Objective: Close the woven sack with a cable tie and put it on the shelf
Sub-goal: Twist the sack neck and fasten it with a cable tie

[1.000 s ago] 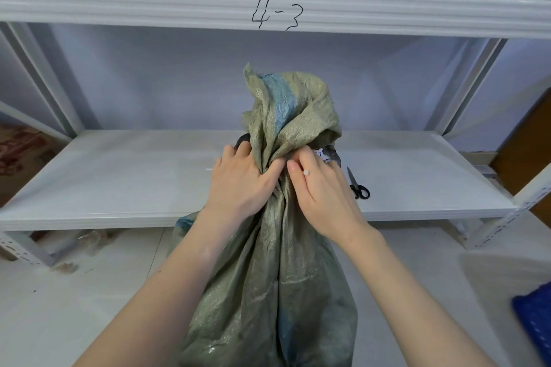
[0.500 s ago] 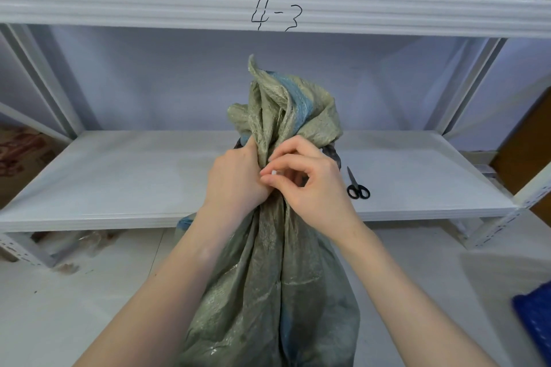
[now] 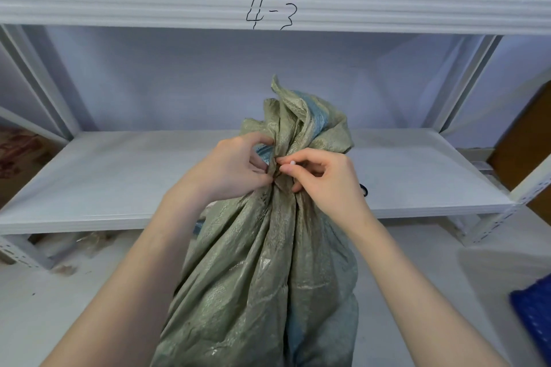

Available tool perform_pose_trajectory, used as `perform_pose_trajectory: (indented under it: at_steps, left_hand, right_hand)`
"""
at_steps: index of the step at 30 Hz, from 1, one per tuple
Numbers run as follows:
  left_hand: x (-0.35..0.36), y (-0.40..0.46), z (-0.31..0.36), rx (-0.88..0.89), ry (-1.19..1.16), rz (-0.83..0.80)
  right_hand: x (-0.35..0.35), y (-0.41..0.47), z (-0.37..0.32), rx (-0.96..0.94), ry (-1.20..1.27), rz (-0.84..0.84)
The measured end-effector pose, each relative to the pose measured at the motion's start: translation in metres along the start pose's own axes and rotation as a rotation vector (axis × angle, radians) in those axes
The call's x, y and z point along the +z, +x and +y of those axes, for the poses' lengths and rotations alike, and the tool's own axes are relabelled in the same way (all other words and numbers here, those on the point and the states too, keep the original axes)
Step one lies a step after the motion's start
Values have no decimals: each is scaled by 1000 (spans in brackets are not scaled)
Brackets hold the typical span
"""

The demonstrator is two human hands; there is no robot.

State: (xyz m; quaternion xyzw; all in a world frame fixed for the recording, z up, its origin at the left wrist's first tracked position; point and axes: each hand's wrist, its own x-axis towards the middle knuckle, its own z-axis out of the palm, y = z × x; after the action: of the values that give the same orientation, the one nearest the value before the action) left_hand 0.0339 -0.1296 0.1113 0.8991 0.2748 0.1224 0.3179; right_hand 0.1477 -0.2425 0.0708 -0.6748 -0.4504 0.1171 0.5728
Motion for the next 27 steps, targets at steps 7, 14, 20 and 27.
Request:
perform_pose_trajectory:
  at_steps: [7, 14, 20, 27]
  left_hand:
    - [-9, -5, 5, 59, 88, 130]
    - [-7, -3, 2, 231, -45, 277]
    - [4, 4, -17, 323, -338, 179]
    - [8, 5, -20, 360, -220, 170]
  right_hand:
    - [0, 1, 1, 9, 23, -10]
    - [1, 1, -1, -12, 142, 32]
    - [0, 1, -1, 22, 293, 32]
    - [0, -2, 2, 100, 388, 9]
